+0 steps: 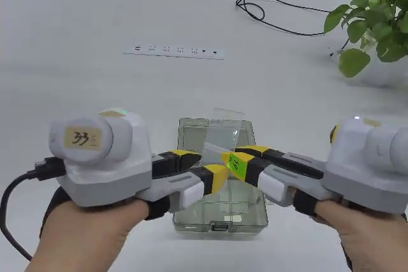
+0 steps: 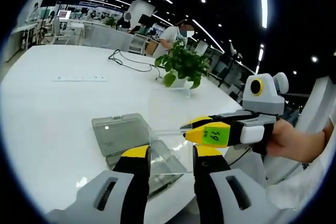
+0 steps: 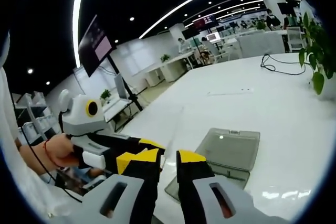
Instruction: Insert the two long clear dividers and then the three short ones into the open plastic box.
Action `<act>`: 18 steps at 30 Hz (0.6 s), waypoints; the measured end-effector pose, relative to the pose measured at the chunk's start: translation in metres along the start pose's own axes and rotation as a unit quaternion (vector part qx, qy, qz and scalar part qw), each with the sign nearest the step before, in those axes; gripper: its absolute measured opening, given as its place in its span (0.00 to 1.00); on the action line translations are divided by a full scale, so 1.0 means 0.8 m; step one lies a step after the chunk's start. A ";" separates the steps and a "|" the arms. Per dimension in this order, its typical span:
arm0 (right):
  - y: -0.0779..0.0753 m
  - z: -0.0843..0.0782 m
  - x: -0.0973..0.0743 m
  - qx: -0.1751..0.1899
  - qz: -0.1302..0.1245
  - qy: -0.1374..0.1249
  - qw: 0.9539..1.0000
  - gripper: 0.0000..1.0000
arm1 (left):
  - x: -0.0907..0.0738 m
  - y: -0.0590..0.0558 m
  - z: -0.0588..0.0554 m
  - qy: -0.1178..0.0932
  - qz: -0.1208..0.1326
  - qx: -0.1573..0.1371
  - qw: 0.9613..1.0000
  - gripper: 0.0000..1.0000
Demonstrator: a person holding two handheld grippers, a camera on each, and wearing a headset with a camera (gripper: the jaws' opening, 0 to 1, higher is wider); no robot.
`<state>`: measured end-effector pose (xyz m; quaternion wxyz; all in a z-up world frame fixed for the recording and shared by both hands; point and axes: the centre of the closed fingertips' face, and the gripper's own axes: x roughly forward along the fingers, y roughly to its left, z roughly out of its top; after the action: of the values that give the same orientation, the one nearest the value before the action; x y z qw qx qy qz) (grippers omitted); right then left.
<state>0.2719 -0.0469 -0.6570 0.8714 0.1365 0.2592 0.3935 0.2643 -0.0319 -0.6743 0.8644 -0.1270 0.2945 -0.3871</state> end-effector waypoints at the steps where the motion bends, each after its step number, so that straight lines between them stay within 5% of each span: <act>1: -0.001 0.001 0.000 0.003 -0.002 -0.003 1.000 0.12 | 0.000 -0.001 0.001 -0.001 -0.002 -0.002 1.000 0.30; 18: -0.004 0.002 -0.002 0.039 -0.019 -0.001 0.999 0.06 | 0.005 -0.005 0.000 -0.004 -0.007 0.011 1.000 0.34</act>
<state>0.2739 -0.0503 -0.6562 0.8732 0.1661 0.2756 0.3661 0.2638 -0.0377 -0.6745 0.8642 -0.1212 0.2853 -0.3962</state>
